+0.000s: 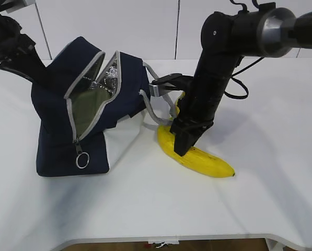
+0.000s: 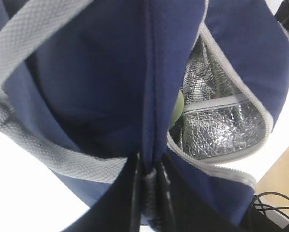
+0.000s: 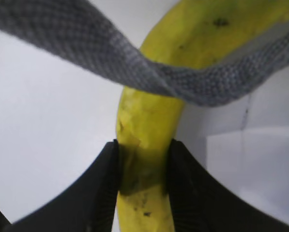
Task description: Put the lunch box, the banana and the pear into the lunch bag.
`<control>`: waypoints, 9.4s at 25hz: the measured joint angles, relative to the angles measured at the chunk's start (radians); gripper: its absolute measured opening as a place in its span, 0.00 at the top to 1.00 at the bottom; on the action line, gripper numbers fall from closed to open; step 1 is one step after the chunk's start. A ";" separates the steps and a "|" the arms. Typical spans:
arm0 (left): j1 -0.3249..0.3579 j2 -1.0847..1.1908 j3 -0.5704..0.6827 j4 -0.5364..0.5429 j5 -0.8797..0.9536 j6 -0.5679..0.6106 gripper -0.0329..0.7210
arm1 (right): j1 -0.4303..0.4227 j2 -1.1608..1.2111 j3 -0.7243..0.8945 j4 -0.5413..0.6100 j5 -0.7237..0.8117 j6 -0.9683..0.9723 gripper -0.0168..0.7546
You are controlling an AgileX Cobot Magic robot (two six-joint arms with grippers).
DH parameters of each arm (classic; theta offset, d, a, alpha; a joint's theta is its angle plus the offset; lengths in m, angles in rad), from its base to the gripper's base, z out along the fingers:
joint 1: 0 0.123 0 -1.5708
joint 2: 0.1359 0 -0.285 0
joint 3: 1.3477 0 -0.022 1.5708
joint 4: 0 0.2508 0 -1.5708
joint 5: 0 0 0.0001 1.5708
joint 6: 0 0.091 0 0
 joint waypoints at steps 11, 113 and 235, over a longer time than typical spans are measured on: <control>0.000 0.000 0.000 0.002 0.000 0.000 0.93 | 0.002 -0.040 0.000 0.103 0.000 0.087 0.65; 0.001 -0.004 0.000 -0.299 0.002 -0.157 0.93 | 0.061 -0.076 0.022 0.892 -0.351 -0.254 0.27; 0.001 -0.009 0.000 -0.081 0.003 -0.159 0.93 | 0.070 0.036 -0.597 0.379 0.039 0.408 0.60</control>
